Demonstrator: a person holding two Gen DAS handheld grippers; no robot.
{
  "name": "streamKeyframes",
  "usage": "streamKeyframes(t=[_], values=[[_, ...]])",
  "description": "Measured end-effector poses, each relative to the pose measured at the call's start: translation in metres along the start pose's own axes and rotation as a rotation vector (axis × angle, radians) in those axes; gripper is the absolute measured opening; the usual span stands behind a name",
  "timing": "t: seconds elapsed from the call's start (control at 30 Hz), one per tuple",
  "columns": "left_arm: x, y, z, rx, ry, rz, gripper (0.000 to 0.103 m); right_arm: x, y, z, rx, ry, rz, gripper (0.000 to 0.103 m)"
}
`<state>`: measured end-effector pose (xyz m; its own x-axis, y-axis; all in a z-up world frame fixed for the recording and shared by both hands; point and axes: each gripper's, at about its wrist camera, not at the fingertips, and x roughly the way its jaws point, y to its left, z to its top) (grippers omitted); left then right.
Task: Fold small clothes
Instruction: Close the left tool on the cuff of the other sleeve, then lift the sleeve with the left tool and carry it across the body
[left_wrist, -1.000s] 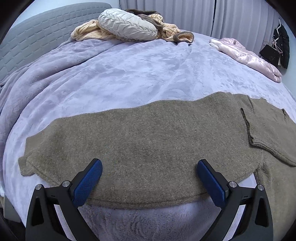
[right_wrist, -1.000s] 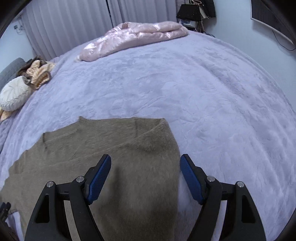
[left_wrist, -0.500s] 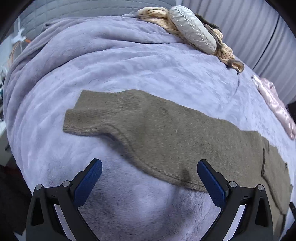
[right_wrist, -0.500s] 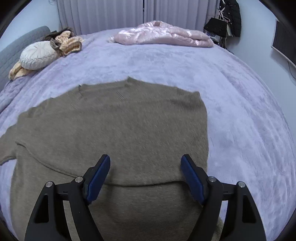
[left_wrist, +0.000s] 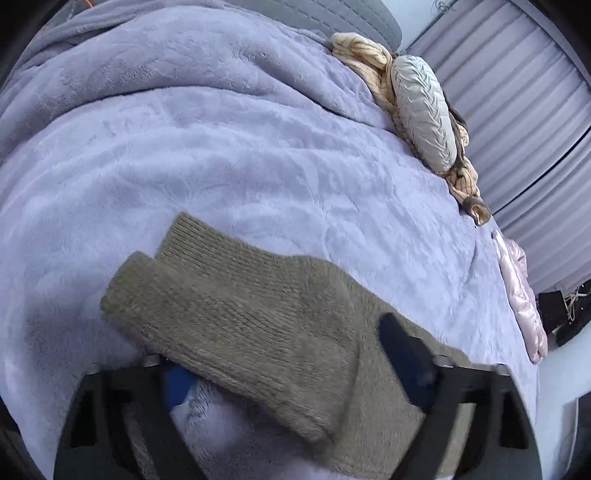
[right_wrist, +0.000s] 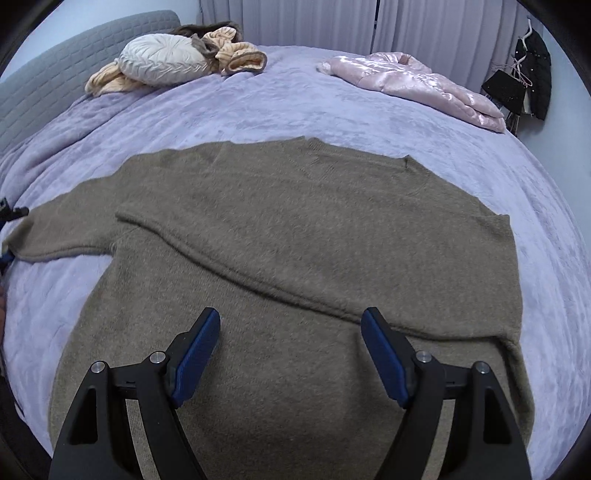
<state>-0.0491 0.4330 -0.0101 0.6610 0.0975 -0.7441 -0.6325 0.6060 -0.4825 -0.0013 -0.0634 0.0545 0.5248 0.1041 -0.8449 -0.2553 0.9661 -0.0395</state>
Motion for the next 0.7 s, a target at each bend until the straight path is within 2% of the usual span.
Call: streamKeyframes(t=[0.03, 0.07, 0.1, 0.13, 0.2, 0.33, 0.4, 0.53, 0.7], values=[[-0.001, 0.004, 0.001, -0.009, -0.007, -0.008, 0.05, 0.002, 0.004, -0.002, -0.009, 0.004, -0.004, 0.081], [-0.003, 0.013, 0.003, -0.032, -0.012, -0.035, 0.038, 0.002, 0.007, -0.004, -0.023, 0.004, -0.008, 0.081], [-0.006, 0.022, 0.004, -0.056, -0.021, -0.057, 0.021, 0.001, 0.008, -0.005, -0.031, -0.002, -0.011, 0.081], [-0.007, 0.029, 0.005, -0.077, -0.024, -0.073, 0.016, 0.0, 0.01, -0.005, -0.034, -0.014, -0.012, 0.081], [-0.007, 0.04, 0.009, -0.104, -0.019, -0.101, 0.014, 0.0, 0.011, -0.003, -0.018, -0.041, 0.005, 0.081], [-0.01, 0.033, 0.012, -0.035, -0.031, -0.086, 0.011, 0.006, 0.023, -0.001, -0.012, -0.119, 0.021, 0.081], [-0.014, 0.032, 0.013, -0.025, -0.047, -0.085, 0.011, 0.021, 0.028, -0.003, -0.021, -0.111, -0.002, 0.081], [-0.007, 0.051, 0.019, -0.1, 0.003, -0.126, 0.019, 0.024, 0.031, -0.005, -0.02, -0.108, -0.021, 0.082], [0.007, 0.056, 0.026, -0.14, 0.062, -0.15, 0.019, 0.01, 0.067, 0.015, -0.074, -0.14, 0.069, 0.082]])
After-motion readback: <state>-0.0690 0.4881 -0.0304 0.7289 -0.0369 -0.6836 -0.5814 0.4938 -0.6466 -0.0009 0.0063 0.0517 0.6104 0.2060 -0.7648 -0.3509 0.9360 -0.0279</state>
